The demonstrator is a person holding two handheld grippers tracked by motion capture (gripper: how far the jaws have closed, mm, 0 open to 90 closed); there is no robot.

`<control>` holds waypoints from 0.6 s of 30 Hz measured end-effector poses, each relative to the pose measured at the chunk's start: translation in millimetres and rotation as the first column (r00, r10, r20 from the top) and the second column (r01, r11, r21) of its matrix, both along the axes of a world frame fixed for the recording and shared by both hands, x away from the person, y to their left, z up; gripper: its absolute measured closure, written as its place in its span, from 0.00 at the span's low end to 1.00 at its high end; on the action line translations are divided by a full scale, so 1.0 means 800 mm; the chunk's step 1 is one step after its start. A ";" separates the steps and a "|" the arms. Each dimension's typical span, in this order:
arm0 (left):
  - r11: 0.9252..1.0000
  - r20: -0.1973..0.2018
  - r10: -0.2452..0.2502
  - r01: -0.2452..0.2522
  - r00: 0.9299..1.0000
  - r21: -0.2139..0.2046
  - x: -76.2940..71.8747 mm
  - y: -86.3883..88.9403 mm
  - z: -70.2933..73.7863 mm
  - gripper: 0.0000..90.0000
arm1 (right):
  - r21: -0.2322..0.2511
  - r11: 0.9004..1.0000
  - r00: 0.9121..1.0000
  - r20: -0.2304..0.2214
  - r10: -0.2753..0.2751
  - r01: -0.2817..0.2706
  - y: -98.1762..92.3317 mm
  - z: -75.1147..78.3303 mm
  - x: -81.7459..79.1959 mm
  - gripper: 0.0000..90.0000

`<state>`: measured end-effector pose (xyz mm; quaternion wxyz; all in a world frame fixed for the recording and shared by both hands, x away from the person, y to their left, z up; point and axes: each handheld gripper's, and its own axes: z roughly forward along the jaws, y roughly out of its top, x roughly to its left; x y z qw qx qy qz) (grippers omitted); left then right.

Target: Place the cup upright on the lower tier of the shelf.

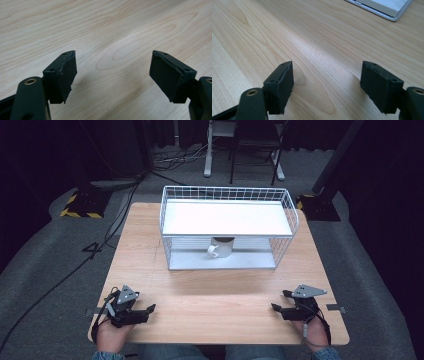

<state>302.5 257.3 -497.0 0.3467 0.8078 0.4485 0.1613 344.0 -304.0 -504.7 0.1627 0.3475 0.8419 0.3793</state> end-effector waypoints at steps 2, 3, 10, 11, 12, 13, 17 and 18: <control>0.999 -0.010 -0.011 0.011 1.000 0.034 0.003 0.000 -0.003 0.25 | 0.001 1.000 1.000 0.001 0.001 -0.001 0.000 0.000 0.000 0.30; 0.999 -0.016 -0.011 0.012 1.000 0.039 0.004 0.000 -0.005 0.25 | 0.001 1.000 1.000 0.001 0.001 -0.001 0.000 0.000 0.000 0.30; 0.999 0.003 -0.017 0.017 1.000 0.037 0.006 -0.001 -0.011 0.16 | 0.001 1.000 1.000 0.001 0.004 -0.004 0.000 0.000 0.000 0.30; 0.999 0.001 -0.016 0.016 1.000 0.035 0.006 -0.001 -0.011 0.16 | 0.001 1.000 1.000 0.001 0.004 -0.004 0.000 0.000 0.000 0.30; 0.999 0.002 -0.020 0.020 1.000 0.040 0.007 -0.001 -0.011 0.15 | 0.001 1.000 1.000 0.000 0.004 -0.004 0.000 0.000 0.000 0.30; 0.999 -0.001 -0.019 0.019 1.000 0.040 0.008 -0.001 -0.011 0.15 | 0.001 1.000 1.000 0.000 0.004 -0.004 0.000 0.000 0.000 0.30; 0.999 -0.007 -0.020 0.020 1.000 0.035 0.009 -0.001 -0.011 0.14 | 0.001 1.000 1.000 -0.002 0.007 -0.007 0.000 0.000 0.000 0.30; 0.999 -0.008 -0.025 0.025 1.000 0.035 0.010 0.000 -0.011 0.14 | 0.001 1.000 1.000 -0.004 0.008 -0.008 0.000 0.000 0.000 0.29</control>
